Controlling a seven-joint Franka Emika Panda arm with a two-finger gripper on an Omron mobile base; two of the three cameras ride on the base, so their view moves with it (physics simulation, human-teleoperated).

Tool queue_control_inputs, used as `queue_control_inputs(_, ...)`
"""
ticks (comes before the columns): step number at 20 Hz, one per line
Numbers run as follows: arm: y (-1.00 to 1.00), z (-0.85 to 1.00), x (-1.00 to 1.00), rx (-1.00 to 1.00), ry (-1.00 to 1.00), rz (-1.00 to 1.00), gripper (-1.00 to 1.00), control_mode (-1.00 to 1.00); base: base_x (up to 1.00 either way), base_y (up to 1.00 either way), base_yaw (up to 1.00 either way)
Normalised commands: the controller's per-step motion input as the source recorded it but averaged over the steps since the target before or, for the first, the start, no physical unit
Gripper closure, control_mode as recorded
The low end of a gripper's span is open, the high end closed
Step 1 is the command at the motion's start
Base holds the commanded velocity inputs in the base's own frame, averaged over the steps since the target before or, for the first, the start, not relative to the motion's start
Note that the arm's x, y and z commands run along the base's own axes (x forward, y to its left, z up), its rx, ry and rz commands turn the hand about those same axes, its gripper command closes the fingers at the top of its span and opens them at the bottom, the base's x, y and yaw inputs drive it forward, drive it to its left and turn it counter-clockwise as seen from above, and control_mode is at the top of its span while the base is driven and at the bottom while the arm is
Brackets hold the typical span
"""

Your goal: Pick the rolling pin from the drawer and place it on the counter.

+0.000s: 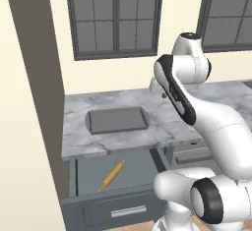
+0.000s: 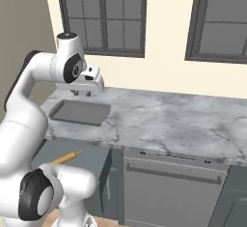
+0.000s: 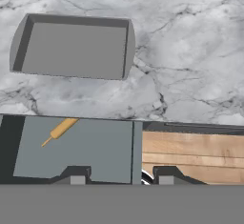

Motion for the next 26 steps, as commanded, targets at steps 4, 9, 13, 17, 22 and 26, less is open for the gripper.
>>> queue_control_inputs(4, 0.00, 0.00, 0.00, 0.00, 0.00, 0.00, -1.00, 1.00, 0.00, 0.00, 0.00)
queue_control_inputs(9, 0.00, 0.00, 0.00, 0.00, 0.00, 0.00, -1.00, 1.00, 0.00, -0.16, 0.05)
queue_control_inputs(13, 0.00, 0.00, 0.00, 0.00, 0.00, 0.00, -1.00, 1.00, -0.05, -0.49, 0.24)
queue_control_inputs(17, 0.00, 0.00, 0.00, 0.00, 0.00, 0.00, -1.00, 1.00, -0.22, -0.59, 0.27)
queue_control_inputs(22, 0.00, 0.00, 0.00, 0.00, 0.00, 0.00, -1.00, 1.00, -0.31, -0.45, 0.39)
queue_control_inputs(26, 0.00, 0.00, 0.00, 0.00, 0.00, 0.00, -1.00, 1.00, -0.20, -0.23, 0.57)
